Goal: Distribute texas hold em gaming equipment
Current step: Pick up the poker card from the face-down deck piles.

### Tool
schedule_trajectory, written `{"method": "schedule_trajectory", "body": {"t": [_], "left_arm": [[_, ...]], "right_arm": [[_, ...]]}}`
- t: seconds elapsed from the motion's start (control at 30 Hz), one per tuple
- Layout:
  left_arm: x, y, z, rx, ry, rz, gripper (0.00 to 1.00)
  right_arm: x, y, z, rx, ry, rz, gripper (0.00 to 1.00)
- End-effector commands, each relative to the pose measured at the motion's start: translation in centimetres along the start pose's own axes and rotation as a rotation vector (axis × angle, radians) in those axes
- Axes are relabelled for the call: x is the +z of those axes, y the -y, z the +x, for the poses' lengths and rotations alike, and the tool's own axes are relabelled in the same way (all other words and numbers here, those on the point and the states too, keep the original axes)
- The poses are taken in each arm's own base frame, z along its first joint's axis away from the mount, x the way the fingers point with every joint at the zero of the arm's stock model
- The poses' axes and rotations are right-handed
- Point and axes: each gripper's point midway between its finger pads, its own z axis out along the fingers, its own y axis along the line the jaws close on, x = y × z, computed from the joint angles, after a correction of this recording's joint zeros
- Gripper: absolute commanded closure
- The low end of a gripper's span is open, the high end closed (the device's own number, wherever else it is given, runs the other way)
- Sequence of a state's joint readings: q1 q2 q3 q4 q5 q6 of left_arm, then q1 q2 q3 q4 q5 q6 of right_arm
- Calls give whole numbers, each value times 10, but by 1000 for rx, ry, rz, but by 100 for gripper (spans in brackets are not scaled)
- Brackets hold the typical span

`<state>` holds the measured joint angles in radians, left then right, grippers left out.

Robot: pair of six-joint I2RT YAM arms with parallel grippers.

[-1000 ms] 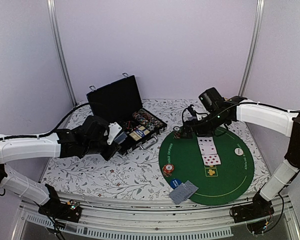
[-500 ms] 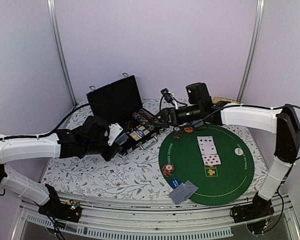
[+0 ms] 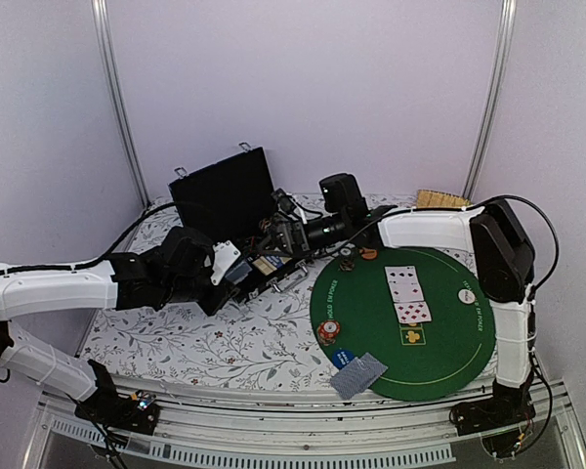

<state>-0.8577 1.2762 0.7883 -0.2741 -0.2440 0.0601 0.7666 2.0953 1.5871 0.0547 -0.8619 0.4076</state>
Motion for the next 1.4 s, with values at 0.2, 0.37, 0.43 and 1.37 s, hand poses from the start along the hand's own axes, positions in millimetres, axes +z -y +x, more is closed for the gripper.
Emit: {"method": "schedule_trajectory", "body": {"t": [0.2, 0.37, 0.43, 1.37], "left_arm": [[1, 8, -7, 12, 21, 19, 63], [2, 10, -6, 13, 16, 26, 63], [2, 9, -6, 14, 15, 24, 63], [5, 7, -2, 19, -3, 7, 65]], "right_arm": [[58, -18, 20, -15, -93, -168, 3], [74, -6, 28, 27, -107, -155, 8], [81, 7, 39, 68, -136, -143, 14], [30, -13, 21, -49, -138, 103, 70]]}}
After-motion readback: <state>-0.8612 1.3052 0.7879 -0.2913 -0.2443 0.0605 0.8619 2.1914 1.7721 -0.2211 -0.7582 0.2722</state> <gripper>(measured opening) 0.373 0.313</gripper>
